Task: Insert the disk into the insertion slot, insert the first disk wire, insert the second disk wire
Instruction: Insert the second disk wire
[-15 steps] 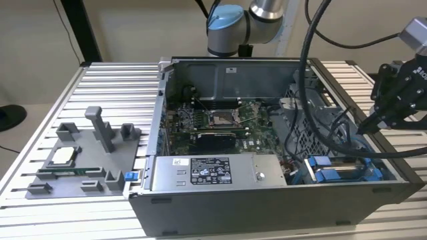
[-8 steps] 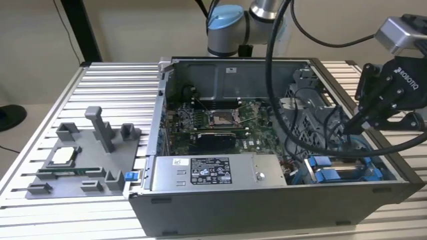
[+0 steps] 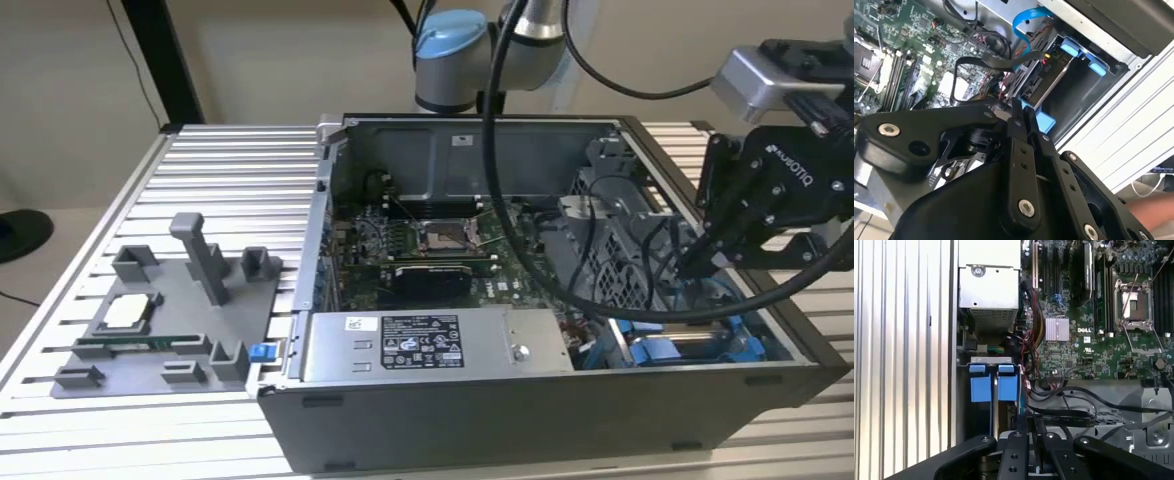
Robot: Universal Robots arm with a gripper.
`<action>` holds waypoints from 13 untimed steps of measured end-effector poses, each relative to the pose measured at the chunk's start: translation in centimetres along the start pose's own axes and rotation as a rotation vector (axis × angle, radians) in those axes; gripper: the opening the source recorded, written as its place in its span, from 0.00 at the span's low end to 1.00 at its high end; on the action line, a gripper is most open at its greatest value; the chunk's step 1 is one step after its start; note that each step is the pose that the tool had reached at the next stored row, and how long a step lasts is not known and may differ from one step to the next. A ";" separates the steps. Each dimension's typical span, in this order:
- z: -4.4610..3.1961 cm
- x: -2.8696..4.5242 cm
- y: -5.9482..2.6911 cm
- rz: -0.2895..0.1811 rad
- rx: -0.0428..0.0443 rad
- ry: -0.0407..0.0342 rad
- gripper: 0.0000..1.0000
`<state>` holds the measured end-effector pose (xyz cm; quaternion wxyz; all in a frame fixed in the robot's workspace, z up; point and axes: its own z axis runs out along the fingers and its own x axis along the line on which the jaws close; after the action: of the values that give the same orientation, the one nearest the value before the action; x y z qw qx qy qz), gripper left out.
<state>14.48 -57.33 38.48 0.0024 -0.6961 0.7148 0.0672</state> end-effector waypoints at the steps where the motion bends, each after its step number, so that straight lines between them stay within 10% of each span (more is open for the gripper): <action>1: 0.03 0.02 0.22 -0.001 0.0138 0.0038 0.00; 7: 0.28 0.09 1.36 -0.007 0.0760 0.0135 0.00; 13: 0.89 0.19 1.56 -0.021 0.0954 0.0144 0.00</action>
<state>12.84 -57.40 37.73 0.0311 -0.7031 0.7099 0.0280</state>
